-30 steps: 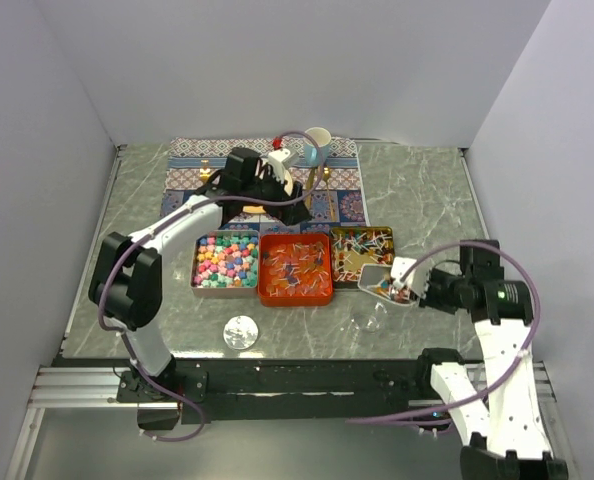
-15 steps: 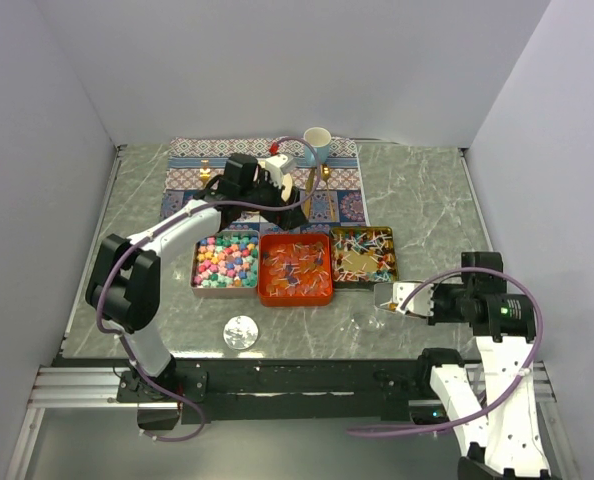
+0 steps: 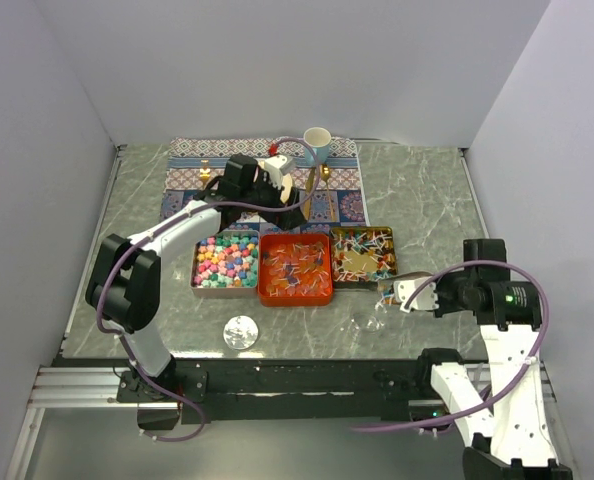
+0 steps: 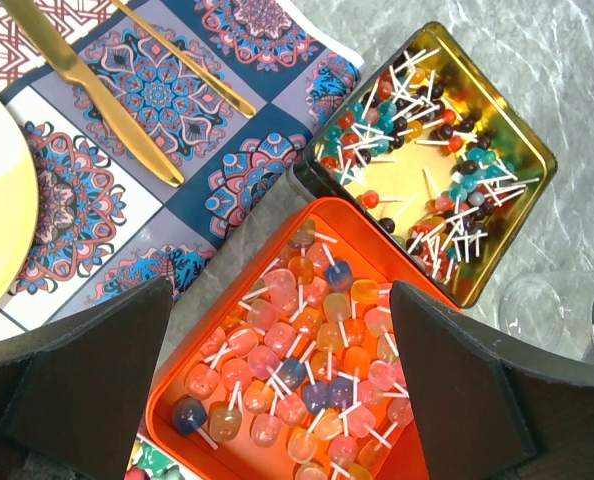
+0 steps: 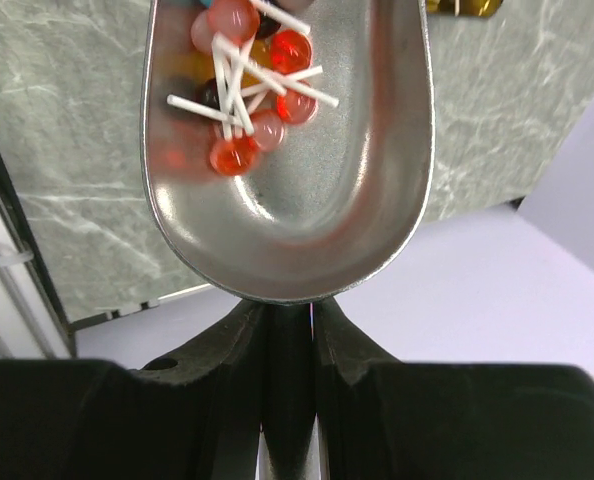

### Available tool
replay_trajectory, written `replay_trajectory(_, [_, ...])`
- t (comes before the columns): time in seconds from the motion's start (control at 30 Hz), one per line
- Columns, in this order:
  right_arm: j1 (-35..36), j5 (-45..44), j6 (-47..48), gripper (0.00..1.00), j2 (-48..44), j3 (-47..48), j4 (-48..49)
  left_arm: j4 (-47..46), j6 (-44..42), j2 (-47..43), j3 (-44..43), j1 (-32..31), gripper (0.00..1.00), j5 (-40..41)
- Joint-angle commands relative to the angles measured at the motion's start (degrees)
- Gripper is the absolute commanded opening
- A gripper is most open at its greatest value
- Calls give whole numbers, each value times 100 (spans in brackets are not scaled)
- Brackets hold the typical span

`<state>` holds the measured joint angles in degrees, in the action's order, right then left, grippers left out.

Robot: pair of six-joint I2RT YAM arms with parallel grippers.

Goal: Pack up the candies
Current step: Place the fake candies in the packing bottle.

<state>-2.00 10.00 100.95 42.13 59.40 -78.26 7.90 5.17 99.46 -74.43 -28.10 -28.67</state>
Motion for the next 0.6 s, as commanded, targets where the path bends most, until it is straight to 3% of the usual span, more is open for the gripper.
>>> replay_trajectory(0.0, [374,-129,268,0,23,178,-436,-184,-113,-225,52,-12,97,89])
replay_trajectory(0.27, [1342,-525,-233,0,181,169,-427,-149,-192,-269,105,-12,97,159])
replay_trajectory(0.57, [1413,-964,-312,0,340,46,-392,-166,-121,-164,-18,-12,97,98])
